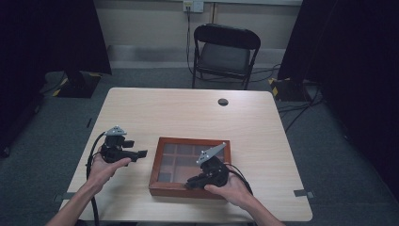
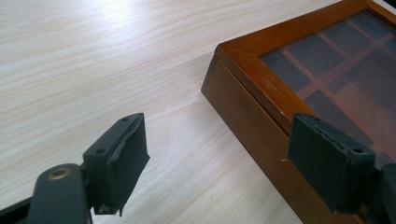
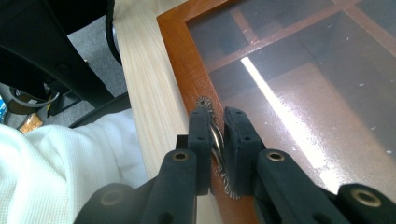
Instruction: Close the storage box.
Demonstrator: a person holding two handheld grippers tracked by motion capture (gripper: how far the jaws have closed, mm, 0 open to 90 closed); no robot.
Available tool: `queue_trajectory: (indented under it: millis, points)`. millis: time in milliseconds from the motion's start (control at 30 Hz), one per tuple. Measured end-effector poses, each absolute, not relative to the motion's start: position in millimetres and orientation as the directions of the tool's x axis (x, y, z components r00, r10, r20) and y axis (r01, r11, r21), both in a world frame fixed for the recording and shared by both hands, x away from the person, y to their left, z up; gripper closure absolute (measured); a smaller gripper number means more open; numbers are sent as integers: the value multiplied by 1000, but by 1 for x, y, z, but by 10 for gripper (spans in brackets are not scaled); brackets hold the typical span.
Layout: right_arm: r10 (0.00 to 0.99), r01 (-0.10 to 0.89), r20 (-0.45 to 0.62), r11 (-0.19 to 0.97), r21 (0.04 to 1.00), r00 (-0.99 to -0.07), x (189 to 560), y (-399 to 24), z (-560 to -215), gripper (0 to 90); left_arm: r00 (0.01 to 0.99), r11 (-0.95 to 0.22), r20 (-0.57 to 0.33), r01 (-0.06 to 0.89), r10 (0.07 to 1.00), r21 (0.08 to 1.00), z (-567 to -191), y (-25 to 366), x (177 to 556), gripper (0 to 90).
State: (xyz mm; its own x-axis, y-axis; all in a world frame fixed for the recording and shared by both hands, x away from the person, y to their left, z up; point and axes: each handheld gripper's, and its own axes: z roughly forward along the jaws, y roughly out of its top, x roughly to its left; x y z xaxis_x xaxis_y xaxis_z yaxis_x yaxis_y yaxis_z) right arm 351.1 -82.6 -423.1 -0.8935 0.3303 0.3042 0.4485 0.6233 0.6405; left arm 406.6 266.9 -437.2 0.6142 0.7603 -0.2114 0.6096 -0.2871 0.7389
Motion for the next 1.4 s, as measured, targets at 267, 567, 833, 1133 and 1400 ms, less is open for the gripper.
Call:
queue_trajectory:
  millis: [267, 567, 833, 1133, 1400]
  points:
    - [339, 463, 317, 624, 630, -886, 351, -81, -428, 821, 612, -287, -214, 615, 762, 734, -438, 266, 407, 197]
    - [407, 507, 319, 543, 669, -856, 355, -88, -421, 656, 613, -288, -220, 619, 759, 731, -438, 266, 408, 198]
    - [556, 578, 310, 408, 707, -771, 368, -113, -405, 421, 591, -270, -225, 631, 774, 728, -437, 269, 406, 197]
    - [687, 625, 304, 277, 730, -660, 378, -158, -399, 236, 575, -257, -232, 641, 784, 723, -437, 273, 405, 197]
    - [775, 658, 294, 198, 727, -559, 381, -196, -403, 153, 582, -281, -215, 641, 784, 714, -438, 271, 406, 189]
